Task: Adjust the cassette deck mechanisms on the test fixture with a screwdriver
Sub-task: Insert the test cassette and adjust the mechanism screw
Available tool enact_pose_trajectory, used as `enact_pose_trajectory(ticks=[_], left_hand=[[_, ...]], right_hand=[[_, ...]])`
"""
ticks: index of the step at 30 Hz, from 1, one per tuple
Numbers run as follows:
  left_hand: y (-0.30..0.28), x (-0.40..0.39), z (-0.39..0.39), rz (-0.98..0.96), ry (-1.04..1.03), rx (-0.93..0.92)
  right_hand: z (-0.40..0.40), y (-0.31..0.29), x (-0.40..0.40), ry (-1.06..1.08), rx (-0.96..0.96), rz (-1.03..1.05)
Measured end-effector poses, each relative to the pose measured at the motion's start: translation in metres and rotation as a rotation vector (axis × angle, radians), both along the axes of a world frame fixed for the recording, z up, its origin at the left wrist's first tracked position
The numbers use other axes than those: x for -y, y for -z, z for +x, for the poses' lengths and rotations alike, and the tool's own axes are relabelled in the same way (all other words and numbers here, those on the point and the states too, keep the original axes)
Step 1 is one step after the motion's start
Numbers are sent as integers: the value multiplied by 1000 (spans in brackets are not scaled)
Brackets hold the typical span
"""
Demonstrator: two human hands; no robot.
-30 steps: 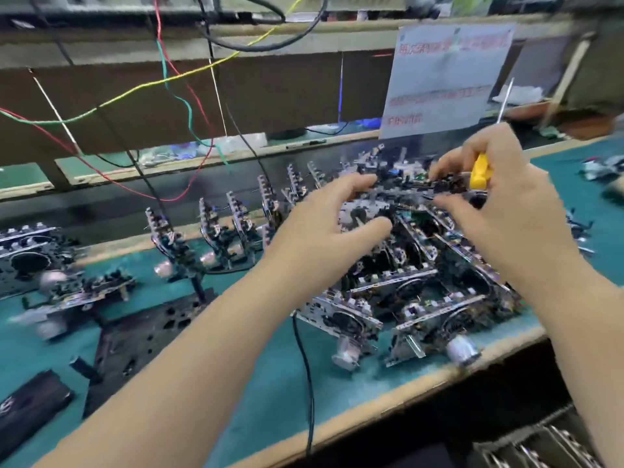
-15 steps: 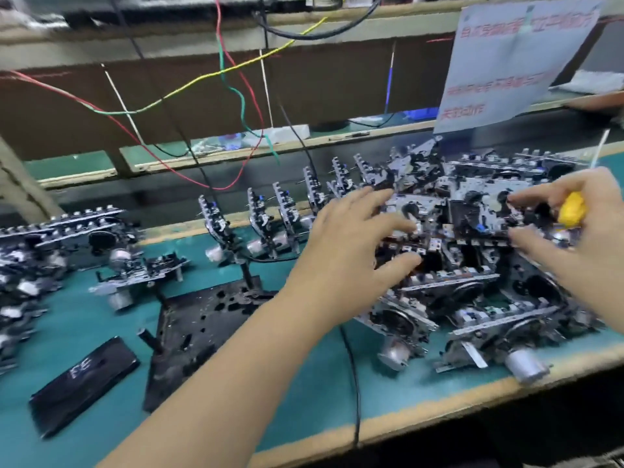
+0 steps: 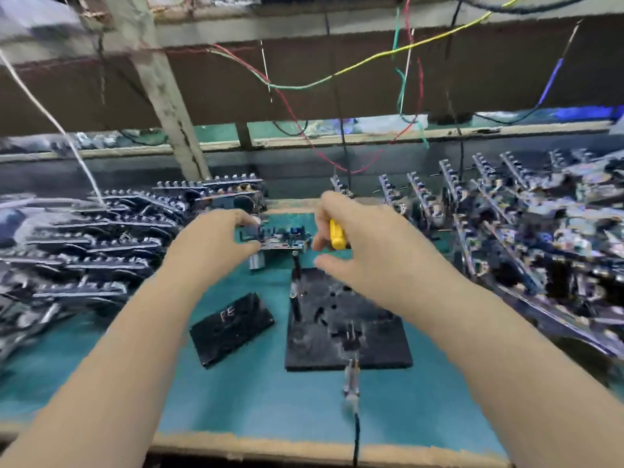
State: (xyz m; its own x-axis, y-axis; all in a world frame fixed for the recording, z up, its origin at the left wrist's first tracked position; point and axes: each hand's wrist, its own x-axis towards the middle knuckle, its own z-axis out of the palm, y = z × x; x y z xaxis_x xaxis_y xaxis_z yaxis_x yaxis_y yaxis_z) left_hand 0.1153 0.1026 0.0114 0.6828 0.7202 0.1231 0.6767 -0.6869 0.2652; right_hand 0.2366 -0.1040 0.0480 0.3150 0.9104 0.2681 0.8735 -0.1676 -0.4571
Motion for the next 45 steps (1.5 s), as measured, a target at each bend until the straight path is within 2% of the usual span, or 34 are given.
enact_pose_trajectory(ticks=[3, 5, 8, 12, 14, 18, 22, 28, 32, 35, 42, 45], left_hand=[[26, -14, -7, -96, -56, 35], [40, -20, -5, -170, -89, 108], [51, -24, 2, -268, -123, 245], [57, -25, 2, -496, -199, 500], [58, -23, -4, -573, -236, 652], [52, -2, -16, -834, -211, 1026], [43, 30, -18, -930, -137, 1247], [32, 65, -17, -989, -100, 1466], [29, 79, -22, -1005, -88, 1553], [26, 83, -26, -990, -70, 1562], [31, 94, -39, -989, -10, 1417], [36, 99, -39, -1034, -39, 1380]], right_hand=[[8, 12, -49, 8, -42, -91], [14, 18, -73, 86, -101, -135], [17, 25, -99, 176, -181, -202], [15, 37, -106, 254, -346, -176], [15, 39, -100, 290, -418, -66], [12, 30, -78, 271, -578, 287], [-7, 23, -57, 186, -608, 484], [-18, 18, -31, 208, -658, 744], [-14, 19, -16, 151, -716, 753], [-10, 23, -4, 118, -670, 685], [-4, 27, 30, 126, -438, 494], [-4, 30, 41, 157, -414, 459]])
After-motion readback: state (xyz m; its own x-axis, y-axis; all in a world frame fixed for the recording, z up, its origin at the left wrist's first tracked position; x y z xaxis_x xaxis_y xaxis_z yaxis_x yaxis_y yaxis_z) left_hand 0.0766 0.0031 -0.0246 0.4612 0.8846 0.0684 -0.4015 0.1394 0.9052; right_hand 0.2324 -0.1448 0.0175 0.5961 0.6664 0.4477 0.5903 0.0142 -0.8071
